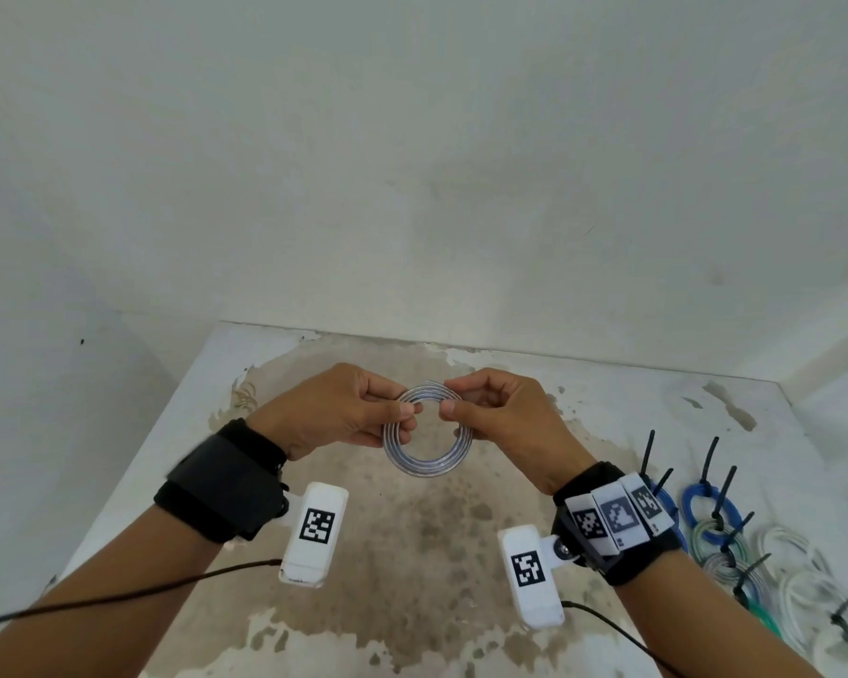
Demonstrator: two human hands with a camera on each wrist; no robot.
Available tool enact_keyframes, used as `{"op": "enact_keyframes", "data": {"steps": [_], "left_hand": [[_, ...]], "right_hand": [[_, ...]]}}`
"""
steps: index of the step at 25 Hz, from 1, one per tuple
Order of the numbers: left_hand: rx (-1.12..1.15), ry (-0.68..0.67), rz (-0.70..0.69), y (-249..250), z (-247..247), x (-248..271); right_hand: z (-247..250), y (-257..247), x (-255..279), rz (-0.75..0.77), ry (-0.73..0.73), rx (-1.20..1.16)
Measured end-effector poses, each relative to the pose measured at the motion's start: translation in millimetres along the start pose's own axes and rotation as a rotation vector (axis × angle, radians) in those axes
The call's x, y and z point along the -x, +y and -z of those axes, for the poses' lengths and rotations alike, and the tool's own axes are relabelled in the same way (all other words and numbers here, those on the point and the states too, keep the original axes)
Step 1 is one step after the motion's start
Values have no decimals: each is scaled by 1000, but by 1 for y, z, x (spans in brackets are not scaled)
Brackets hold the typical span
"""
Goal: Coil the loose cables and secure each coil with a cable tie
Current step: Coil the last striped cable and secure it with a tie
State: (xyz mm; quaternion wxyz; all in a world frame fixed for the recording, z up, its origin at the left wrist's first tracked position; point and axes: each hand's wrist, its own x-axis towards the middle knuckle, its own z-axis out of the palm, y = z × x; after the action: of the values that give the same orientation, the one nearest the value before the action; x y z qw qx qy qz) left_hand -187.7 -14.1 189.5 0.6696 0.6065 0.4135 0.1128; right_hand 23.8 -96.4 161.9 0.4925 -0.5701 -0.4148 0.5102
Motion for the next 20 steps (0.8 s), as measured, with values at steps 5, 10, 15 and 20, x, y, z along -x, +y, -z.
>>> {"op": "enact_keyframes", "data": {"steps": [5, 10, 15, 20], "left_hand": [[-31, -29, 28, -2, -10, 11], [-22, -54, 43, -5, -28, 22], [-17, -90, 27, -7, -47, 33], [-99, -62, -13, -17, -68, 43]], "right_hand": [[2, 3, 19, 9, -14, 15], [6, 11, 43, 129, 66, 173], [17, 13, 65, -4, -53, 27], [21, 17, 87, 43, -54, 181]]}}
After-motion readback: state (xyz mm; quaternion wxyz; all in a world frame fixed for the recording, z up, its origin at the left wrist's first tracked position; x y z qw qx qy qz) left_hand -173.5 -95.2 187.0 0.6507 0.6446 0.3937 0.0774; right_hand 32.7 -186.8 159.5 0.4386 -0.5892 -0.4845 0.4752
